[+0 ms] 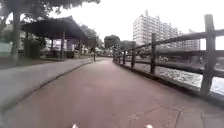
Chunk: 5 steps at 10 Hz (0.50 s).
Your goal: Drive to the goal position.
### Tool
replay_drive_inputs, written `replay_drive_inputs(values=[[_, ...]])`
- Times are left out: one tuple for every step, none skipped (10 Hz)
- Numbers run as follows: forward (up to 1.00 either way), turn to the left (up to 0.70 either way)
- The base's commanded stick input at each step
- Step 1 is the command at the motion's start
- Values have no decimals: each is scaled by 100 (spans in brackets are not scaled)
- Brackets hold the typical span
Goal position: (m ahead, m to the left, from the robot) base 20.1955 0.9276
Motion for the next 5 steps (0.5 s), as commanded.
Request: replay_drive_inputs(values=[[100, 0], [100, 0], [100, 0], [100, 0], [100, 0]])
